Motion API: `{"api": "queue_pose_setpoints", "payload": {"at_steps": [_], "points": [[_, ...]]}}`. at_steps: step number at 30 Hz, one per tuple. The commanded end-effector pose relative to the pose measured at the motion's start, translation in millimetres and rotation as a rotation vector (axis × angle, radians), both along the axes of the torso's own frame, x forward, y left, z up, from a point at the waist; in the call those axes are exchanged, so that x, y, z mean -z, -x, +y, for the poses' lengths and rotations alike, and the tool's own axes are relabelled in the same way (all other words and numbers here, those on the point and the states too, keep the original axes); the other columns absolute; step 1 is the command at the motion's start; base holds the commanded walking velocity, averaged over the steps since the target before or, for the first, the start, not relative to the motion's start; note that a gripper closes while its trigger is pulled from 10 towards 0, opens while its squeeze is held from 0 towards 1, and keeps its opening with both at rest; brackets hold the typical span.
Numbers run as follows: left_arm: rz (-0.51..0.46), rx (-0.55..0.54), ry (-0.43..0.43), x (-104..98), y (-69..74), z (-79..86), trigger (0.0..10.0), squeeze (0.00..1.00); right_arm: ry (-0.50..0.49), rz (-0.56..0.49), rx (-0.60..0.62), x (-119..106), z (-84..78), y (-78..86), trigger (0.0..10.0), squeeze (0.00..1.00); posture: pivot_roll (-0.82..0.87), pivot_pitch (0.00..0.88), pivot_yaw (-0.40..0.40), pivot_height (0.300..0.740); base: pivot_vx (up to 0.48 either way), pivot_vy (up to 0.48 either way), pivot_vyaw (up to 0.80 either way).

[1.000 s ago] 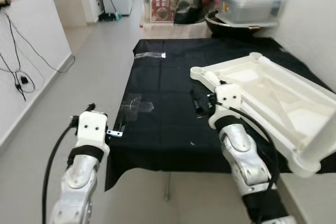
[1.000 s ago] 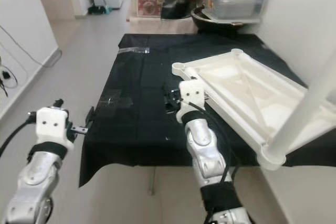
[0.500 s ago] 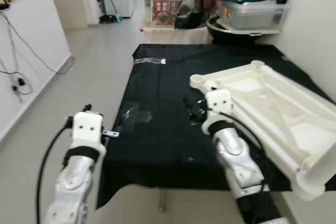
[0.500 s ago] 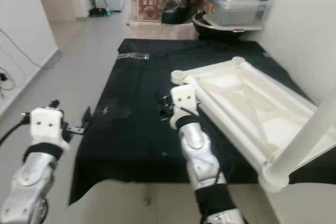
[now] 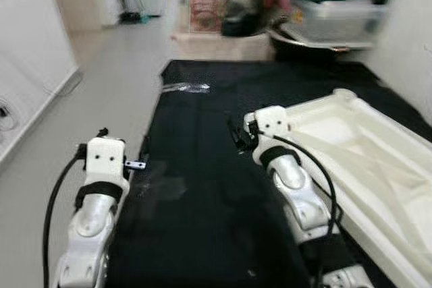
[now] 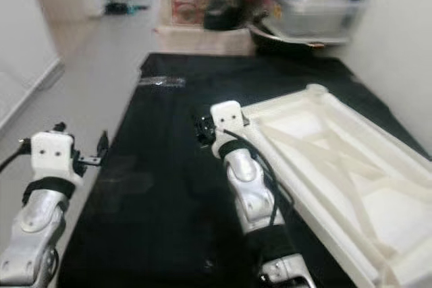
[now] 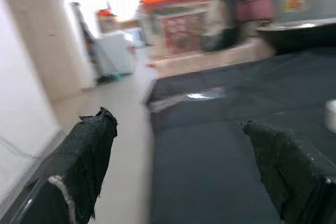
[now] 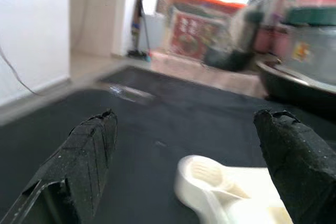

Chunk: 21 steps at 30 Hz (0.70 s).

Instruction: Building children table

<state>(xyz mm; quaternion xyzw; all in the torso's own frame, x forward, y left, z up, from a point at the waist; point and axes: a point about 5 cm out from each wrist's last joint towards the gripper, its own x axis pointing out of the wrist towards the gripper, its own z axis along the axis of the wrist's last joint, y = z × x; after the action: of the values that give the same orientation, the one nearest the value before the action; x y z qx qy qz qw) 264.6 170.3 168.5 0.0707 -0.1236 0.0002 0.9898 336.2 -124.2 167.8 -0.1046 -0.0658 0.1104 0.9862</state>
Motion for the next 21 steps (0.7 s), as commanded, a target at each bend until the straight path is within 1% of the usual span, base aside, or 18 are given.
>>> {"api": "queue_pose_setpoints", "payload": {"at_steps": [1,2,4,6,7,8,9,10,12,13,14,15,16,17,20,21], "points": [[0.005,0.003,-0.001,1.3,0.7,1.2,10.0,0.0,0.012,0.029,-0.012,2.2,-0.2,-2.8,10.0,0.0,0.08,0.0,-0.043,0.74,0.0,0.0,0.0],[0.004,0.004,0.001,1.4,0.7,1.1,10.0,0.0,0.036,0.049,-0.023,3.7,-1.9,-4.4,10.0,0.0,0.08,0.0,-0.043,0.74,0.0,0.0,0.0],[0.004,0.004,0.001,1.4,0.7,1.1,10.0,0.0,0.036,0.049,-0.023,3.7,-1.9,-4.4,10.0,0.0,0.08,0.0,-0.043,0.74,0.0,0.0,0.0],[0.008,0.003,0.0,2.5,0.6,0.8,10.0,0.0,0.103,0.132,-0.086,12.7,-6.5,-5.6,10.0,0.0,0.08,0.0,-0.044,0.74,0.0,0.0,0.0],[0.01,0.004,-0.001,3.2,0.6,0.2,10.0,0.0,0.145,0.185,-0.12,18.2,-11.4,-5.8,10.0,0.0,0.08,0.0,-0.046,0.74,0.0,0.0,0.0],[0.01,0.004,-0.001,3.2,0.6,0.2,10.0,0.0,0.145,0.185,-0.12,18.2,-11.4,-5.8,10.0,0.0,0.08,0.0,-0.046,0.74,0.0,0.0,0.0],[0.011,0.006,-0.001,3.7,0.6,-0.3,10.0,0.0,0.169,0.225,-0.142,21.6,-15.7,-5.6,10.0,0.0,0.08,0.0,-0.046,0.74,0.0,0.0,0.0],[0.011,0.006,-0.001,3.7,0.6,-0.3,10.0,0.0,0.169,0.225,-0.142,21.6,-15.7,-5.6,10.0,0.0,0.08,0.0,-0.046,0.74,0.0,0.0,0.0],[0.015,0.007,-0.003,4.8,0.8,-0.5,10.0,0.0,0.172,0.301,-0.18,23.4,-24.8,-4.7,10.0,0.0,0.08,0.0,-0.048,0.74,0.0,0.0,0.0],[0.018,0.006,-0.005,5.7,1.2,0.0,10.0,0.0,0.184,0.313,-0.19,20.5,-31.6,-4.6,10.0,0.0,0.07,0.0,-0.048,0.74,0.0,0.0,0.0],[0.023,0.004,-0.008,7.1,1.8,0.6,10.0,0.0,0.204,0.327,-0.199,15.9,-41.9,-4.1,10.0,0.0,0.07,0.0,-0.05,0.74,0.0,0.0,0.0],[0.023,0.004,-0.008,7.1,1.8,0.6,10.0,0.0,0.204,0.327,-0.199,15.9,-41.9,-4.1,10.0,0.0,0.07,0.0,-0.05,0.74,0.0,0.0,0.0],[0.026,0.003,-0.009,8.0,2.2,0.6,10.0,0.0,0.215,0.339,-0.202,13.9,-48.2,-3.7,10.0,0.0,0.07,0.0,-0.05,0.74,0.0,0.0,0.0],[0.026,0.003,-0.009,8.0,2.2,0.6,10.0,0.0,0.215,0.339,-0.202,13.9,-48.2,-3.7,10.0,0.0,0.07,0.0,-0.05,0.74,0.0,0.0,0.0],[0.033,0.002,-0.011,10.5,3.2,-0.6,10.0,0.0,0.239,0.374,-0.181,12.2,-66.4,-2.8,10.0,0.0,0.06,0.0,-0.052,0.74,0.0,0.0,0.0],[0.033,0.002,-0.011,10.5,3.2,-0.6,10.0,0.0,0.239,0.374,-0.181,12.2,-66.4,-2.8,10.0,0.0,0.06,0.0,-0.052,0.74,0.0,0.0,0.0]]}}
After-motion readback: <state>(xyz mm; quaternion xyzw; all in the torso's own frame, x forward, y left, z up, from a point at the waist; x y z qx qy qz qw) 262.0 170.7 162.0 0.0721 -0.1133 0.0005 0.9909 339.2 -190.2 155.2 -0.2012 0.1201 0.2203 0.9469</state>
